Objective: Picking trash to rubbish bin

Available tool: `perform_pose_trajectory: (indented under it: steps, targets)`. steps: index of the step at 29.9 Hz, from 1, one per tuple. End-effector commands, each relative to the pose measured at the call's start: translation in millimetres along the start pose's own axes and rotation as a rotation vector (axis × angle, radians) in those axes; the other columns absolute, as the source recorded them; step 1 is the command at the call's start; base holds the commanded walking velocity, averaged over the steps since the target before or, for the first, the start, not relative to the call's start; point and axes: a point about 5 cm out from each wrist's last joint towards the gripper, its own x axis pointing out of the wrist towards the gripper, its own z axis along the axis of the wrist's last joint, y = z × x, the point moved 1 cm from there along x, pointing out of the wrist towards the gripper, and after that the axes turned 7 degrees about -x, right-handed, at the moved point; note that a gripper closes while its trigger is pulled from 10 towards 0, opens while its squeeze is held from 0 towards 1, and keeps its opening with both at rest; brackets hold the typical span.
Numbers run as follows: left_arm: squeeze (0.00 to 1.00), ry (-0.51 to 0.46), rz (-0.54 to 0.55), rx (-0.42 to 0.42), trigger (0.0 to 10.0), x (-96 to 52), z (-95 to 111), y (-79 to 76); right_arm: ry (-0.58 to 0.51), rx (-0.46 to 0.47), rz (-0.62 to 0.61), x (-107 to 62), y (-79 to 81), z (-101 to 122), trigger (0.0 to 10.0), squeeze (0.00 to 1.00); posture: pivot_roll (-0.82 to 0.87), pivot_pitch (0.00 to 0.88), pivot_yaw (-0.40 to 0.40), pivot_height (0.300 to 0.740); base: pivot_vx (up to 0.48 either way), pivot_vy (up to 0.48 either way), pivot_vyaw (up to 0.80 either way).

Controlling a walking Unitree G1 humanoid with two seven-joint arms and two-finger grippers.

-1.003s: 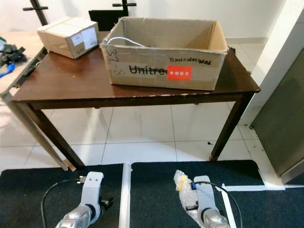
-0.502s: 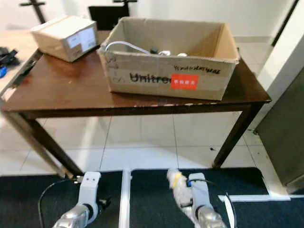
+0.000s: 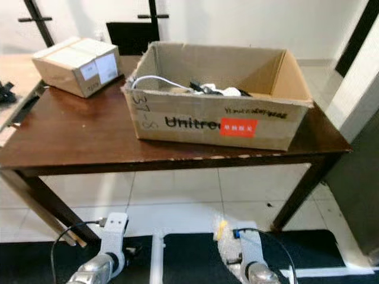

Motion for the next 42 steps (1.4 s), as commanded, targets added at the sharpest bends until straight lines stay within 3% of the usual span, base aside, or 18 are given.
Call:
perform_pose_trajectory:
  steps: [1, 12, 22, 35, 42]
  targets:
    - [0.00, 0.034, 0.006, -0.001, 10.0, -2.3, -9.5, 3.0, 0.018, 0.002, -0.013, -1.3, -3.5, -6.0, 10.0, 0.00, -0.07, 0.122, 0.048, 0.740, 0.319, 0.000, 0.00]
    - [0.00, 0.033, 0.004, 0.002, 10.0, -1.8, -8.4, 2.1, 0.017, 0.004, -0.016, -1.4, -4.9, -5.7, 10.0, 0.00, -0.07, 0.123, 0.049, 0.740, 0.298, 0.000, 0.00]
    - [0.00, 0.030, 0.006, 0.018, 10.0, -0.8, -7.1, 0.4, 0.017, 0.004, -0.021, -1.6, -7.1, -5.6, 10.0, 0.00, -0.07, 0.129, 0.048, 0.740, 0.000, 0.000, 0.00]
    - [0.00, 0.035, 0.000, 0.027, 10.0, 0.7, -7.4, -3.6, 0.010, 0.004, -0.037, -2.4, -15.2, -4.5, 10.0, 0.00, -0.09, 0.131, 0.048, 0.740, 0.000, -0.440, 0.00]
    - [0.00, 0.030, 0.036, -0.002, 10.0, -0.1, -7.3, 2.1, 0.008, 0.001, -0.035, -2.2, -14.4, -3.7, 10.0, 0.00, -0.09, 0.134, 0.046, 0.740, 0.000, 0.000, 0.00]
